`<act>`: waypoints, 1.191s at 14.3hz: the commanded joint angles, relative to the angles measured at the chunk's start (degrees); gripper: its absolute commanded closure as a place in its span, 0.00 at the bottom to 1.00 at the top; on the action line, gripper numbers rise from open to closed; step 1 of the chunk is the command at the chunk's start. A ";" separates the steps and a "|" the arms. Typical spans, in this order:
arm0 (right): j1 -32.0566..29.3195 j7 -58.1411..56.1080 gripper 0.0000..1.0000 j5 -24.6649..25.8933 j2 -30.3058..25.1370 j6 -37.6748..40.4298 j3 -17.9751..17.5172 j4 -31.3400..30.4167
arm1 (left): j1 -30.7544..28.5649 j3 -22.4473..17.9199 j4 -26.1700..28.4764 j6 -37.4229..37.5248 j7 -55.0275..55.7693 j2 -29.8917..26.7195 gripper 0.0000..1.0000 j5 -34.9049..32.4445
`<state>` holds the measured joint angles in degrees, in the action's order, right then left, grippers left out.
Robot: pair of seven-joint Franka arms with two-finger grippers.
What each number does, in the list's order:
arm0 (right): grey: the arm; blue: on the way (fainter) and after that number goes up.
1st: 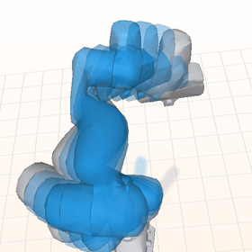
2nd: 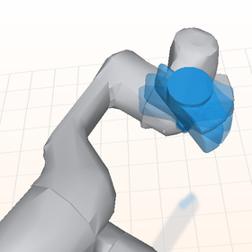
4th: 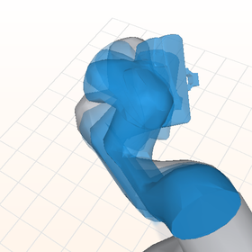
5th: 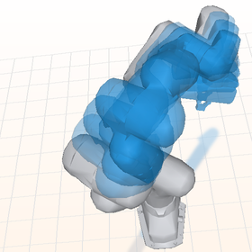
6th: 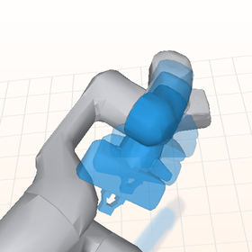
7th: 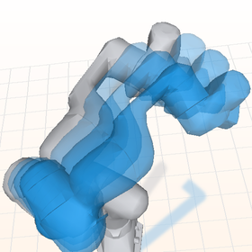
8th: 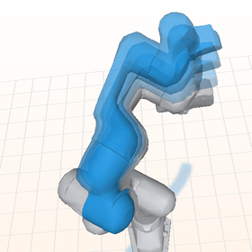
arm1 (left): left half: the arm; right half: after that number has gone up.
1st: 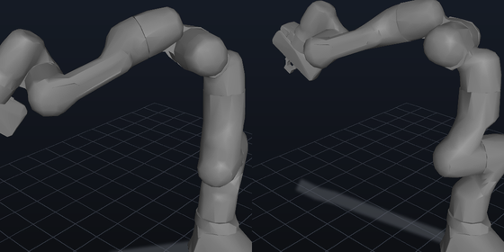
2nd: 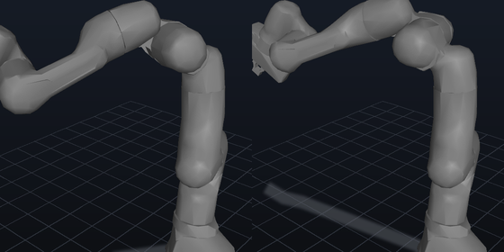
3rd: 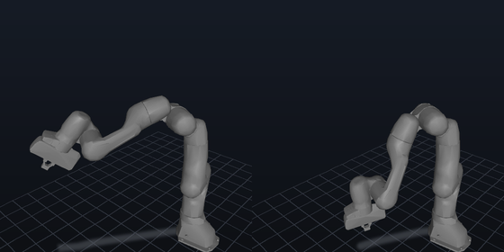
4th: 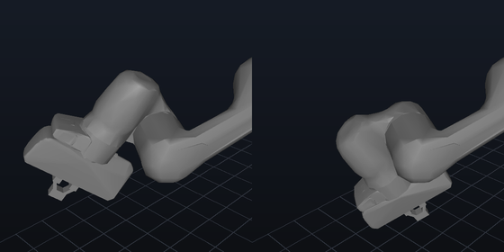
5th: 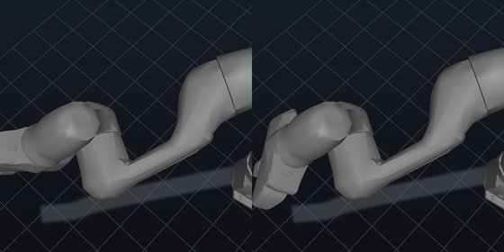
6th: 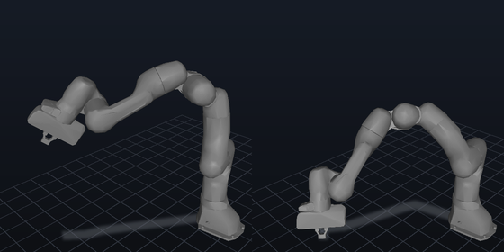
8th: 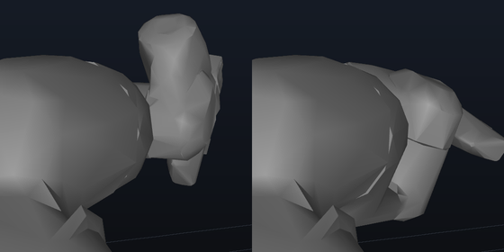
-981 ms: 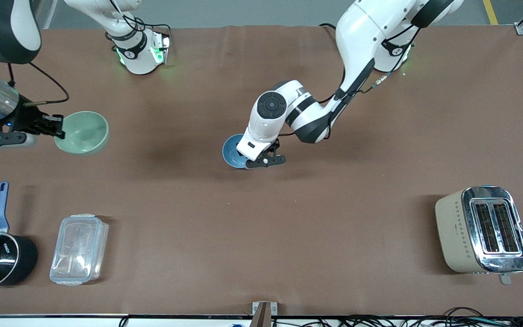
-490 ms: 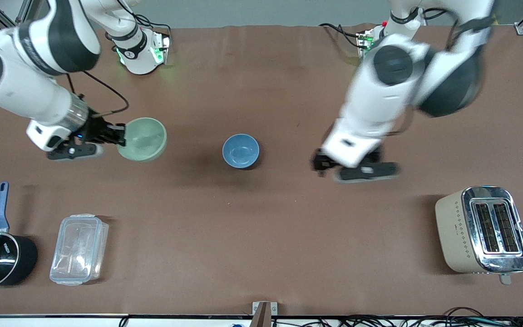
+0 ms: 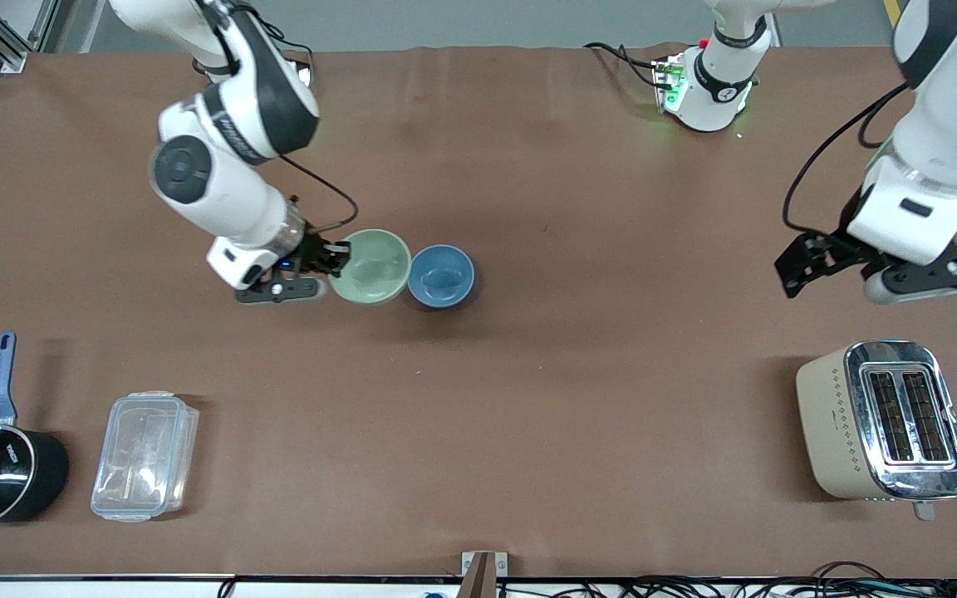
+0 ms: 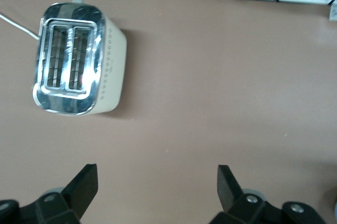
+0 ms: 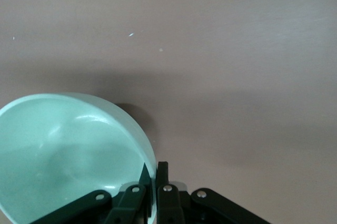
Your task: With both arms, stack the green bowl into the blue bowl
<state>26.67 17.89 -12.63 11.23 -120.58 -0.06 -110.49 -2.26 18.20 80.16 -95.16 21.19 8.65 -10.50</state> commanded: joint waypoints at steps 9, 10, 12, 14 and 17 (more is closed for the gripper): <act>6.72 0.13 0.98 -3.98 8.80 -9.14 0.68 -1.57 | 4.89 -15.30 8.52 2.60 -13.90 -10.05 0.00 9.54; 6.82 0.13 0.98 -4.33 9.07 -9.23 0.68 -1.57 | 4.55 -15.13 8.00 4.79 -13.46 -9.97 0.00 9.36; 6.82 0.04 0.98 -4.34 9.69 -9.41 0.68 -2.10 | 4.54 -15.21 7.21 5.95 -14.59 -9.44 0.00 9.62; 7.69 0.13 0.98 -4.34 10.65 -10.63 0.68 -2.19 | 4.81 -14.95 7.20 5.95 -14.43 -9.35 0.00 9.36; 8.13 0.13 0.97 -4.34 11.27 -10.82 0.68 -2.45 | 5.07 -13.64 7.47 5.95 -14.33 -9.26 0.00 9.27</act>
<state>33.70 17.89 -15.59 22.67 -130.50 0.02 -111.99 2.43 3.81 87.20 -89.79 7.55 -0.15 -1.41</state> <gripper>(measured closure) 0.952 0.000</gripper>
